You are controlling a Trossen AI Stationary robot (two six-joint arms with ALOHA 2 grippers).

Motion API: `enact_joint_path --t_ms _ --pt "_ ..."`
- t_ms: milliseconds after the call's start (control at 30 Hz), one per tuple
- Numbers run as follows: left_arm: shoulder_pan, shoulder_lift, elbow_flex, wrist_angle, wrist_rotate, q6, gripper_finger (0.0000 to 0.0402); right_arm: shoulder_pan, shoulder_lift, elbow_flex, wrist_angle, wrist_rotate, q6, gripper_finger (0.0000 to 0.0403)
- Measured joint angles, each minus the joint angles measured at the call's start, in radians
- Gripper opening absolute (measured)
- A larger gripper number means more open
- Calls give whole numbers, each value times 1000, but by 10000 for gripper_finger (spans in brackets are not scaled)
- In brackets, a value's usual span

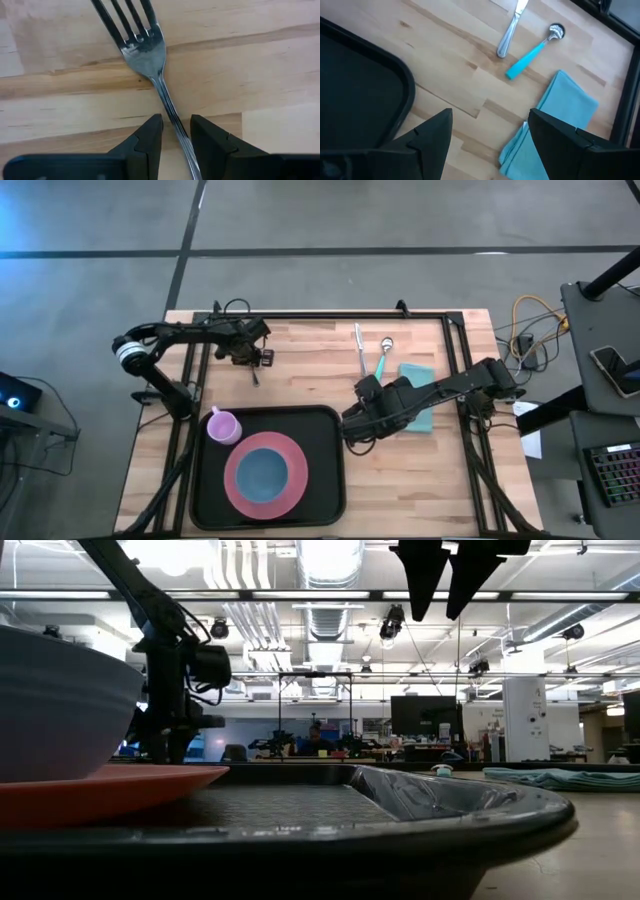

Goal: Set up tray
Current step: Put the table napkin on the black tray beside the pink plate

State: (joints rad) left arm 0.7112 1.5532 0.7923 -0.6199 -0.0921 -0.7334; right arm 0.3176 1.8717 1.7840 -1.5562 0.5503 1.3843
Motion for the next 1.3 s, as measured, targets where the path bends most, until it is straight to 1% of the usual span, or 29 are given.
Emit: enact_joint_path --t_ms 167,267,333,433,567,733,867,933,1033,1167,1300 --pt "3 -1 0 2 -2 0 86 0 0 -4 -4 -12 4 249" --pt "3 -9 4 18 -28 5 86 -5 -12 -41 -12 -77 8 249" --pt "4 -41 4 -10 -30 13 86 -11 -32 -93 -13 -111 21 249" --pt "0 -105 5 -18 -21 26 86 -19 -91 -213 -7 -146 78 249" --pt "1 -236 4 -24 -23 33 86 -19 -238 -432 39 -202 229 249" --pt "0 -395 5 -25 -20 48 86 -22 -458 -704 234 -214 466 249" --pt "0 -491 5 -28 -18 44 86 -23 -552 -865 434 -231 542 249" --pt "0 -525 5 -32 -15 44 86 -22 -568 -928 493 -245 579 247" --pt "0 -567 5 -52 -14 40 86 -16 -558 -994 516 -279 653 240" --pt "0 -606 5 -80 -13 40 86 -14 -512 -1043 516 -345 704 228" --pt "0 -621 5 -103 -13 40 86 -14 -460 -1082 515 -388 727 222"
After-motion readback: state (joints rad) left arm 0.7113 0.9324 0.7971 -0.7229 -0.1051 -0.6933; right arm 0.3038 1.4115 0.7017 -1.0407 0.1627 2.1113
